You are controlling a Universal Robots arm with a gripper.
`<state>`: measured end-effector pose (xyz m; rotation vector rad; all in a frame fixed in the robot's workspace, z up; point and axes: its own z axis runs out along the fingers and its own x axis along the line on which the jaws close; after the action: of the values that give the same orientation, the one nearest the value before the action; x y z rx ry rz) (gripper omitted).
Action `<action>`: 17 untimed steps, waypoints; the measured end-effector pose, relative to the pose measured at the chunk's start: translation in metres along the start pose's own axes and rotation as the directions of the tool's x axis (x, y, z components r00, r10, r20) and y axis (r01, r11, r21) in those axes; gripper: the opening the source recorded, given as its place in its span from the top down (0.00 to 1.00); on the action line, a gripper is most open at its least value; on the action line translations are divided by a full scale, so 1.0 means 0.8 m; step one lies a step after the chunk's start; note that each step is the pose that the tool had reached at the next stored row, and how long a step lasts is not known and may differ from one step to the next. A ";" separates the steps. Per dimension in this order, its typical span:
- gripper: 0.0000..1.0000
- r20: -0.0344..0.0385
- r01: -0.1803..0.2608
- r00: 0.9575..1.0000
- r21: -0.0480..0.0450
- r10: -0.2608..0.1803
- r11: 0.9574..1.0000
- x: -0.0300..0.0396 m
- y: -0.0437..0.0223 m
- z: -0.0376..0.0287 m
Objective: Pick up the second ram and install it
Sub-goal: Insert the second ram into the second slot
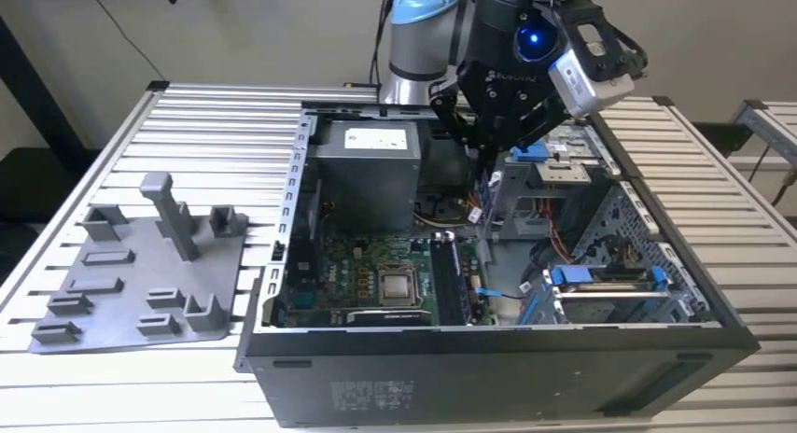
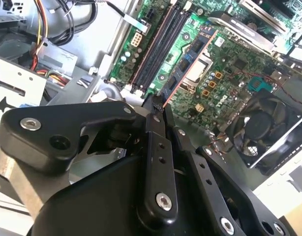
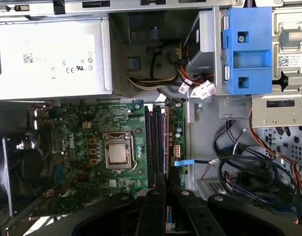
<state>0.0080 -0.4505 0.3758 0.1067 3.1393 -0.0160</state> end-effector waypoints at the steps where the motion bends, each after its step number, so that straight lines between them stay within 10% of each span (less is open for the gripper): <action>1: 0.86 0.000 0.000 1.000 0.000 0.000 1.000 0.0000 0.0000 0.0001; 17: 0.86 0.000 0.000 1.000 0.000 0.000 1.000 0.0000 0.0001 0.0098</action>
<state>0.0080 -0.4506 0.3679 0.1068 3.1393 -0.0156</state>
